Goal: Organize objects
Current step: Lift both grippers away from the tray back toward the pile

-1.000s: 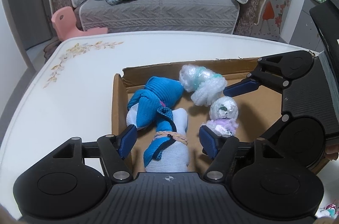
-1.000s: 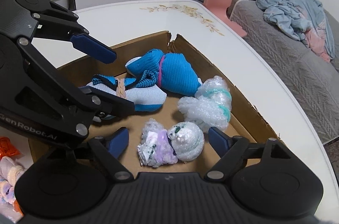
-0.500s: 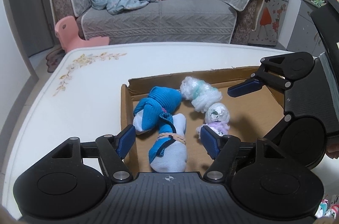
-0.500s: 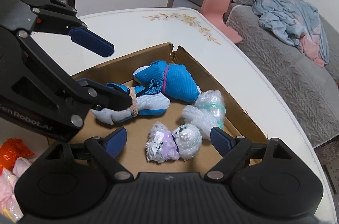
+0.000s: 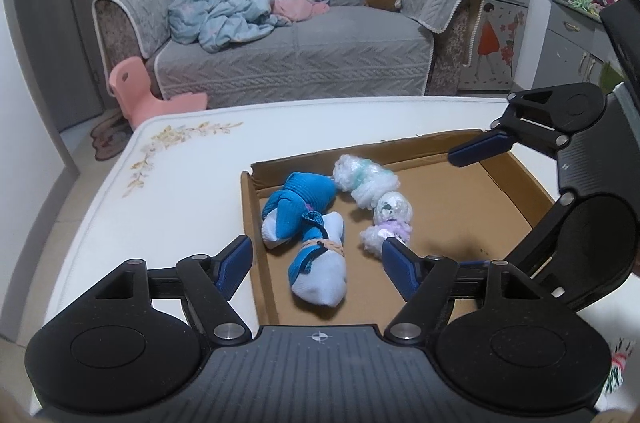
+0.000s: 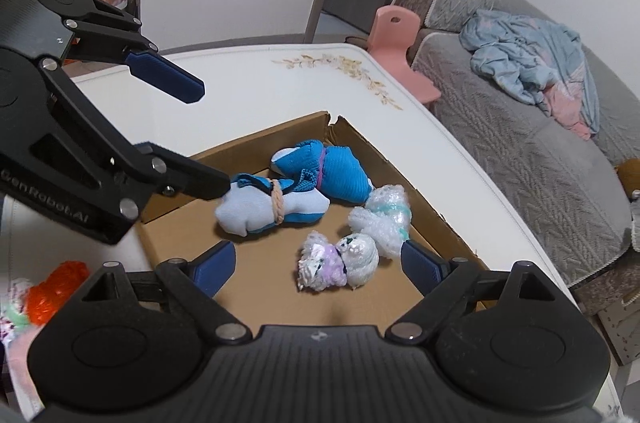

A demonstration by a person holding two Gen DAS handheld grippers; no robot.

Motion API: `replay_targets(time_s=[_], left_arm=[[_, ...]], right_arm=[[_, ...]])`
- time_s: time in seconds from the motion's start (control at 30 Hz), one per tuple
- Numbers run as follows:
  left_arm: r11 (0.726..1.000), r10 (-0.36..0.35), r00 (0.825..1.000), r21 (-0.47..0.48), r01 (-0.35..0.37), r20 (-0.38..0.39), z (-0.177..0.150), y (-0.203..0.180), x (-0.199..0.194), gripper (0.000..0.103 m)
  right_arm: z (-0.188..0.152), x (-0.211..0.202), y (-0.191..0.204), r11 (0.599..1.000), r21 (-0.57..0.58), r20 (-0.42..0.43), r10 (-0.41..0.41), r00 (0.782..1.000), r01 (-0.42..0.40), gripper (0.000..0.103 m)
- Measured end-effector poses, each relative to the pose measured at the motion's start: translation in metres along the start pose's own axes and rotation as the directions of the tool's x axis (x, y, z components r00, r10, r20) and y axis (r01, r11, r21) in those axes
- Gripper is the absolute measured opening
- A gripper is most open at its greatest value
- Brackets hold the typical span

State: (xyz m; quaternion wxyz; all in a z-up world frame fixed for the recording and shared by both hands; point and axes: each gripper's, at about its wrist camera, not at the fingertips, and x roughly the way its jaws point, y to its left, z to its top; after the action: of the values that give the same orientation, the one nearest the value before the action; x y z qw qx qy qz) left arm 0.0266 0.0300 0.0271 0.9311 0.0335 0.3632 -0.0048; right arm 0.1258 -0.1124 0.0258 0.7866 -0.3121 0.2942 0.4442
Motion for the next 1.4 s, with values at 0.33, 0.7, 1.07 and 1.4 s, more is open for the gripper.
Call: replay_targets(time_s=[0.33, 0.7, 1.07, 1.4], left_arm=[[1.0, 0.009, 0.999, 0.014, -0.009, 0.042, -0.016, 0.004, -0.035, 0.086], [0.999, 0.011, 0.997, 0.044, -0.015, 0.082, -0.073, 0.02, -0.078, 0.103], [0.993, -0.117, 0.992, 0.017, 0.116, 0.051, -0.173, 0.0, -0.103, 0.103], [0.987, -0.105, 0.994, 0.122, 0.101, 0.021, -0.201, -0.028, -0.074, 0.102]], right_arm=[[-0.015, -0.036, 0.013, 0.999, 0.022, 0.037, -0.043, 0.998, 0.043, 0.093], [-0.083, -0.1, 0.02, 0.982, 0.134, 0.068, -0.144, 0.987, 0.134, 0.099], [-0.186, -0.139, 0.061, 0.889, 0.417, 0.065, -0.238, 0.969, 0.191, 0.102], [-0.221, -0.116, 0.069, 0.823, 0.544, 0.041, -0.222, 0.974, 0.165, 0.102]])
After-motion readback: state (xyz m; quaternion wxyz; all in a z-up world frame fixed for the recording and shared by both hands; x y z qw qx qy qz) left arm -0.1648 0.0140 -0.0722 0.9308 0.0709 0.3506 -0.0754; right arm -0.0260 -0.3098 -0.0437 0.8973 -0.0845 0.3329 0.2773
